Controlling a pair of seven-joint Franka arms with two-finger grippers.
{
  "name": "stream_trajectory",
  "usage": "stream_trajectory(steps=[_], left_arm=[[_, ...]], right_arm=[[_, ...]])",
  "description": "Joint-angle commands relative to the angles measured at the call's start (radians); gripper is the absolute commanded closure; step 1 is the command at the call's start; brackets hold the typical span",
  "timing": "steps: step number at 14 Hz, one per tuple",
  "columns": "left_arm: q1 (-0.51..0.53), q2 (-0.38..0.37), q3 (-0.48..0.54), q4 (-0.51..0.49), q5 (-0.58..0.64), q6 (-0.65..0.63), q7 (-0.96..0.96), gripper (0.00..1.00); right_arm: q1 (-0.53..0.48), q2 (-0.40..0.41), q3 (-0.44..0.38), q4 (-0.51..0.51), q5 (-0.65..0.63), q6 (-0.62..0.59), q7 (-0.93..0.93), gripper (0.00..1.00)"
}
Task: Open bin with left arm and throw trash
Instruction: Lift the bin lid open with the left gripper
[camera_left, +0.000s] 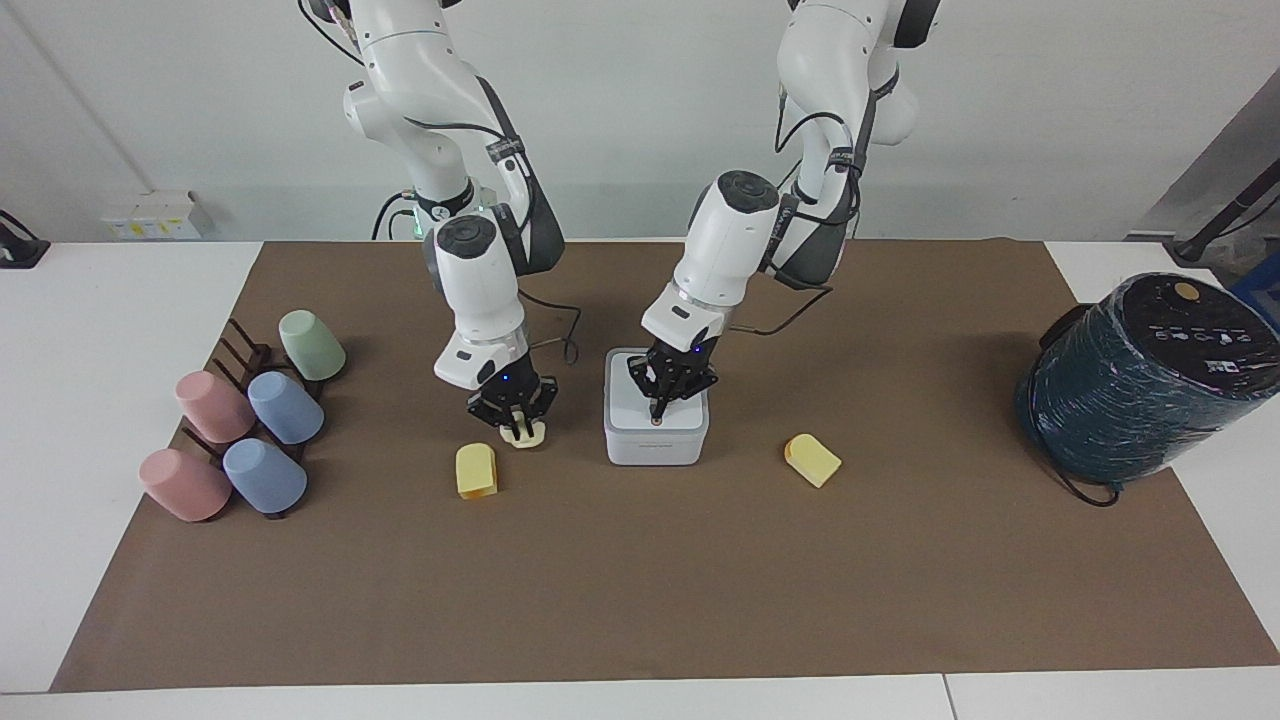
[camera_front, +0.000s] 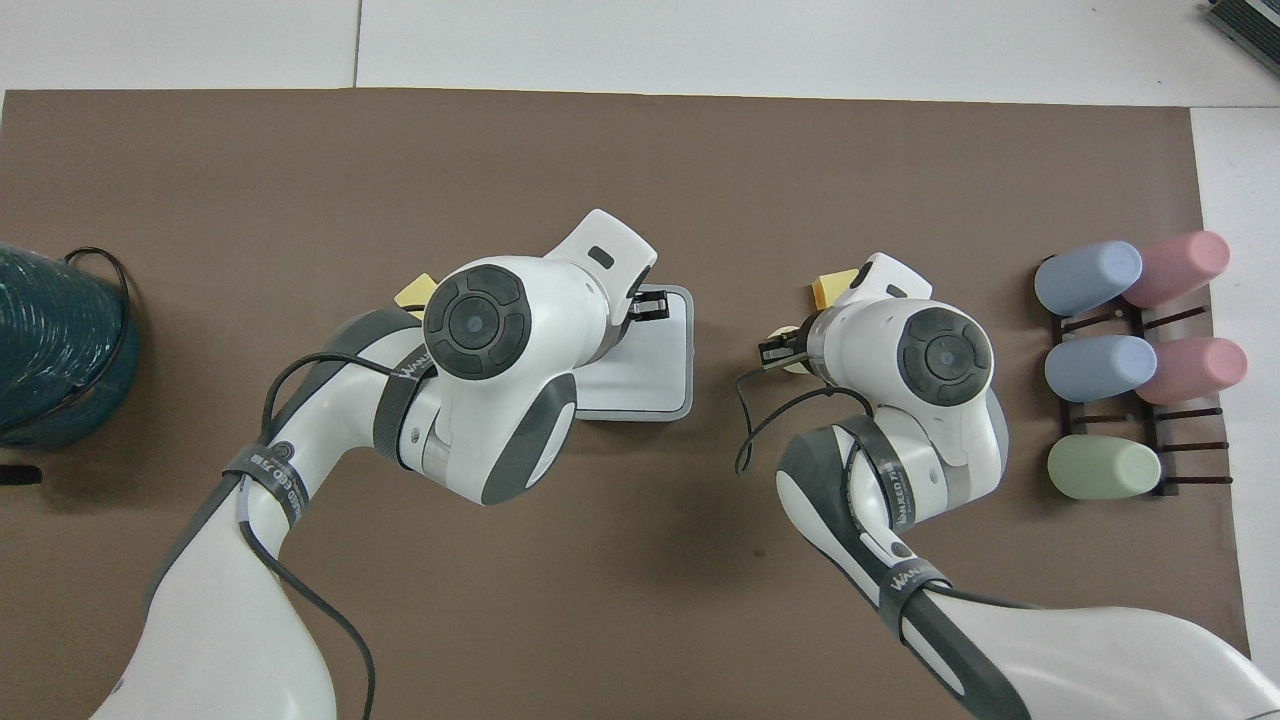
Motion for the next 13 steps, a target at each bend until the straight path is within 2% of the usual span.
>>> stream_trajectory(steps=[1,3,8,10,13], left_arm=[[-0.025,-0.008,0.015,-0.041,-0.018,-0.015,-0.002,1.00],[-0.013,-0.008,0.016,0.006,-0.016,-0.083,-0.002,1.00],[0.081,-0.014,0.022,0.244,-0.004,-0.422,0.008,1.00],[0.125,-0.017,0.022,0.281,-0.003,-0.487,0.014,0.98],[0.164,-0.018,0.024,0.284,0.004,-0.492,0.060,0.93]], right_arm=[[-0.034,-0.030,0.001,0.025,0.013,-0.130,0.027,1.00],[-0.057,-0.033,0.001,0.067,0.013,-0.217,0.056,1.00],[-0.055,-0.010,0.002,0.218,0.015,-0.388,0.097,1.00],[-0.042,-0.001,0.005,0.266,0.015,-0.405,0.132,1.00],[-0.012,0.024,0.013,0.320,0.015,-0.388,0.180,1.00]])
